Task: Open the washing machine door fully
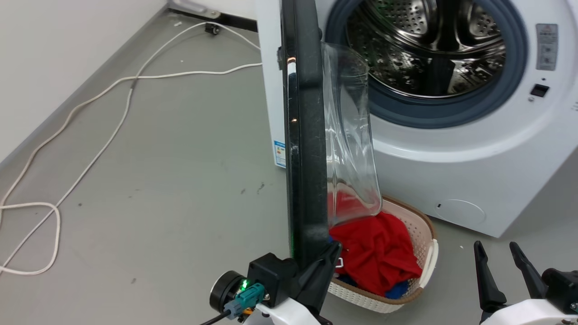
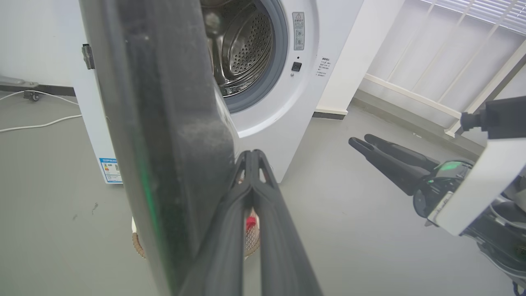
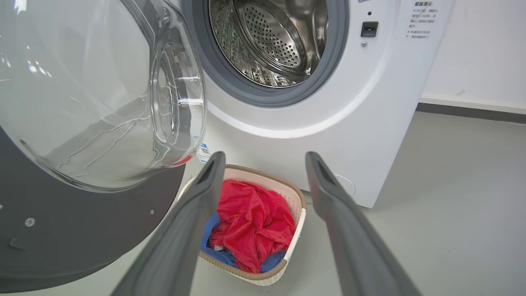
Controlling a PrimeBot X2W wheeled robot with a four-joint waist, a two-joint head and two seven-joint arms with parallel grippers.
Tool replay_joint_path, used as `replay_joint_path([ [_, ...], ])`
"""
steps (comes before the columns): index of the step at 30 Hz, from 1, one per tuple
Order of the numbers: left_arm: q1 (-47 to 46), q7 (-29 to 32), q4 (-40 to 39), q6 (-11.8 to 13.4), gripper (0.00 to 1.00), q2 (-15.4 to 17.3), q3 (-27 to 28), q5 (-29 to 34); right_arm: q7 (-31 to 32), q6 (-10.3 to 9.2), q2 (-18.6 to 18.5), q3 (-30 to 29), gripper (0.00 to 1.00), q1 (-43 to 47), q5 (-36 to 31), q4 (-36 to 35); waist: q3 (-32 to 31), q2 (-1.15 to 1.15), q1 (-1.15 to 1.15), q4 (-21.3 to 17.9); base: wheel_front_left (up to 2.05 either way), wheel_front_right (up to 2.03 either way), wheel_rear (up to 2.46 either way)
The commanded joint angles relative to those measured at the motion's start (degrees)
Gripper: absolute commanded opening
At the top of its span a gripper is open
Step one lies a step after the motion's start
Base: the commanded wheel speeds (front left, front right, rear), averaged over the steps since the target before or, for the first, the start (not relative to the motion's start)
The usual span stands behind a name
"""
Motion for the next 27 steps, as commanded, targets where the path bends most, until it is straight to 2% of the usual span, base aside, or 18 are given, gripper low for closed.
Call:
replay_joint_path([
  [1,0.3,0.0,0.3,1.4,0.0,1.3,1.6,0.5,0.1,0.01,0.0,0.1,1.0,-0.1,0.2,-0.2,0.0,0.0,0.0,1.8,0.0,0.0,0.0],
  [7,1.8,-0.4,-0.7,2.6,0.0,1.5,2.1,-0.1,0.2,0.01,0.0,-0.3,1.0,-0.2,0.4,-0.1,0.2,0.0,0.0,5.2,0.0,0.0,0.0],
  [15,3.0,-2.4,-0.2,4.9,0.0,3.2,6.3,-1.3,0.4,0.01,0.0,-0.4,1.0,-1.3,-0.3,-0.8,1.8,0.0,0.0,8.5,0.0,0.0,0.0],
  [21,3.3,-4.2,1.3,6.1,0.0,6.1,11.3,-2.6,1.2,0.01,0.0,0.0,1.0,-2.4,-1.2,-1.4,3.7,0.0,0.0,8.5,0.0,0.0,0.0],
  [27,3.9,-7.4,3.8,7.3,0.0,8.8,17.6,-4.5,2.4,0.01,-0.4,0.0,1.0,-3.5,-2.2,-2.6,6.4,0.0,0.0,6.8,0.0,0.0,0.0],
])
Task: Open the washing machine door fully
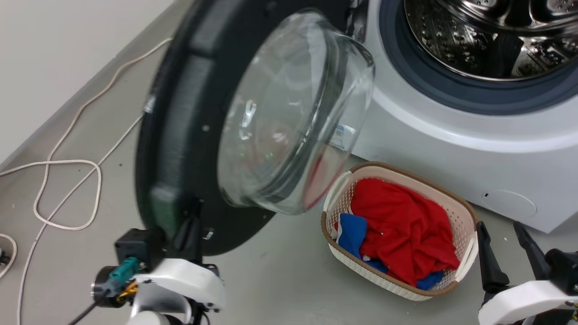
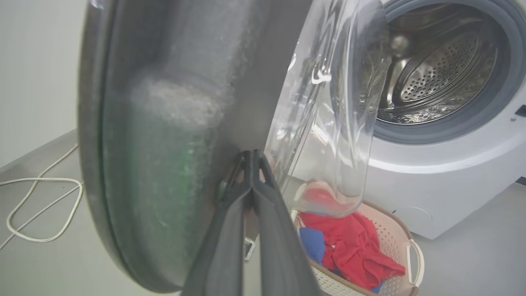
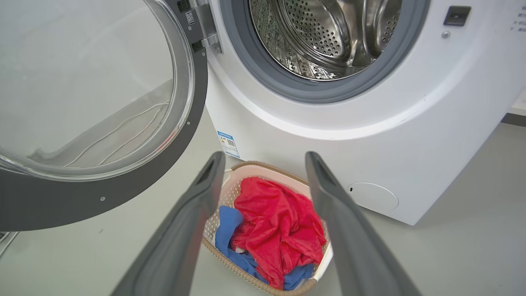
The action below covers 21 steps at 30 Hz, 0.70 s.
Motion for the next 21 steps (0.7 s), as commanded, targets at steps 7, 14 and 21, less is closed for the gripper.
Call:
replay_joint_path([
  [7,-0.7,-5.3,5.3,-0.8,0.0,2.6,9.0,-4.4,1.3,0.01,-1.1,0.3,1.0,-2.7,-0.4,-1.7,5.1,0.0,0.0,-3.0,0.0,0.0,0.0],
  [14,-2.5,-7.6,10.5,-2.5,0.0,5.4,16.2,-7.7,2.3,0.01,-2.9,0.4,1.0,-4.6,-0.1,-2.5,8.7,0.0,0.0,-4.6,0.0,0.0,0.0],
  [21,-4.8,-8.6,15.3,-5.4,0.0,7.7,20.4,-10.0,2.9,0.01,-4.2,0.1,1.0,-5.8,0.1,-3.2,11.3,0.0,0.0,-5.2,0.0,0.0,0.0],
])
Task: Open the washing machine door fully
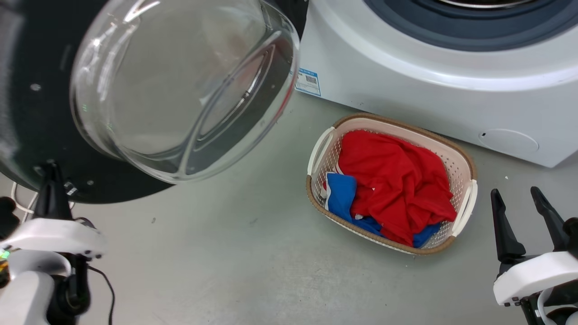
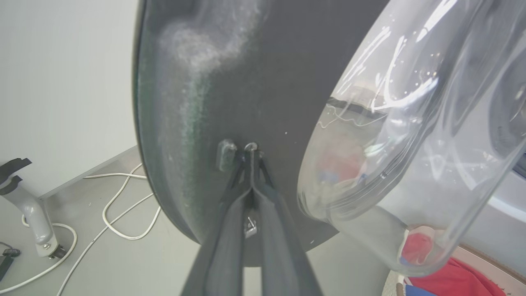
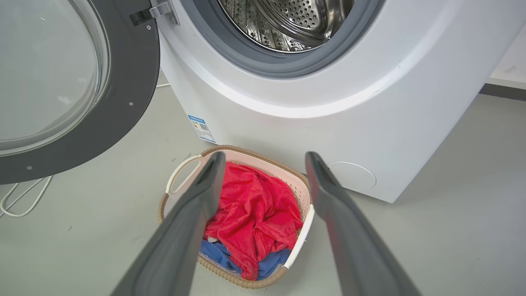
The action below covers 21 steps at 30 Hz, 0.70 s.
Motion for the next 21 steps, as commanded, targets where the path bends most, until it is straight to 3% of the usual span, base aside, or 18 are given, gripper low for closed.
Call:
replay_joint_path([
  [1,-1.0,-0.3,1.3,-0.2,0.0,0.8,0.9,-0.3,0.0,0.01,-0.4,0.1,1.0,-0.7,0.0,-0.2,0.6,0.0,-0.01,-0.3,0.0,0.0,0.0],
  [6,-2.0,-0.7,3.3,-1.1,0.0,1.3,1.2,0.3,-0.2,0.01,-0.7,0.4,1.0,-1.4,0.3,0.4,0.5,0.0,-0.01,-0.9,0.0,0.0,0.0],
  [21,8.8,-1.1,-5.5,2.2,0.0,-3.4,-4.4,5.4,-3.3,0.01,2.4,0.9,1.0,0.8,0.9,5.0,-8.2,0.0,-0.01,-1.7,0.0,0.0,0.0],
])
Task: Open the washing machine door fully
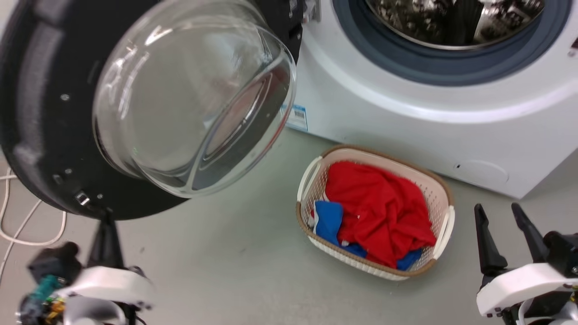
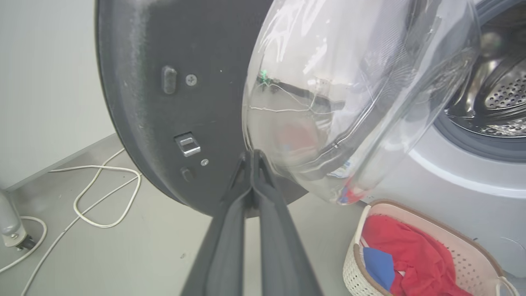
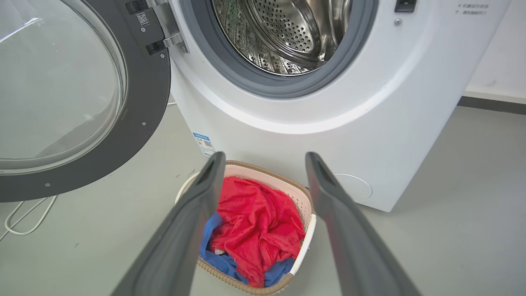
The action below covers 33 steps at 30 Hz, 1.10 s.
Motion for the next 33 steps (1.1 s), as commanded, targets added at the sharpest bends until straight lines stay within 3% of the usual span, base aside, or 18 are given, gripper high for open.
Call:
replay_joint_path([
  [1,1.0,0.5,-1.0,0.3,0.0,-0.3,-1.4,0.9,-0.4,0.01,0.4,0.0,1.0,0.8,0.3,0.4,-2.4,0.0,0.0,-0.1,0.0,0.0,0.0],
  [7,2.2,3.2,-4.2,0.0,0.0,-0.8,-6.3,3.1,-1.3,0.01,1.2,0.5,1.0,2.3,1.1,1.8,-6.5,0.0,0.0,-1.3,0.0,0.0,0.0],
  [13,0.3,3.1,-5.2,-1.6,0.0,0.0,-9.4,5.6,-1.4,0.01,1.6,2.0,1.0,2.9,0.6,2.1,-8.9,0.0,0.0,-5.3,0.0,0.0,0.0],
  [15,-0.2,3.3,-4.9,-2.0,0.36,-0.3,-10.2,6.0,-1.5,0.01,1.6,2.4,1.0,3.0,0.4,2.2,-9.8,0.0,0.0,-7.1,0.0,0.0,0.0],
  [17,-0.7,3.4,-4.5,-2.2,0.62,-0.7,-10.9,6.3,-1.6,0.01,1.7,2.8,1.0,2.9,0.3,2.3,-10.7,0.0,0.0,-9.0,0.0,0.0,0.0],
  [18,-0.9,3.3,-4.3,-2.4,0.91,-0.9,-11.2,6.5,-1.7,0.01,1.7,2.8,1.0,3.1,0.2,2.4,-11.1,0.0,0.0,-9.8,0.0,0.0,0.0],
  [19,-1.1,3.1,-4.0,-2.5,1.0,-1.2,-11.4,6.5,-1.7,0.01,1.7,3.1,1.0,3.2,0.5,2.5,-11.4,0.0,0.0,-10.9,0.0,0.0,0.0],
  [28,-4.2,2.1,-0.5,-4.9,1.0,-2.2,-13.3,7.4,-1.4,0.01,1.6,4.0,1.0,1.7,0.1,2.3,-12.1,0.0,0.0,-17.5,0.0,0.0,0.0],
  [33,-5.0,1.6,2.4,-4.9,1.0,-2.8,-13.2,7.5,-1.9,0.01,1.5,4.1,1.0,2.1,-0.1,2.0,-12.3,0.0,0.0,-20.5,0.0,0.0,0.0],
])
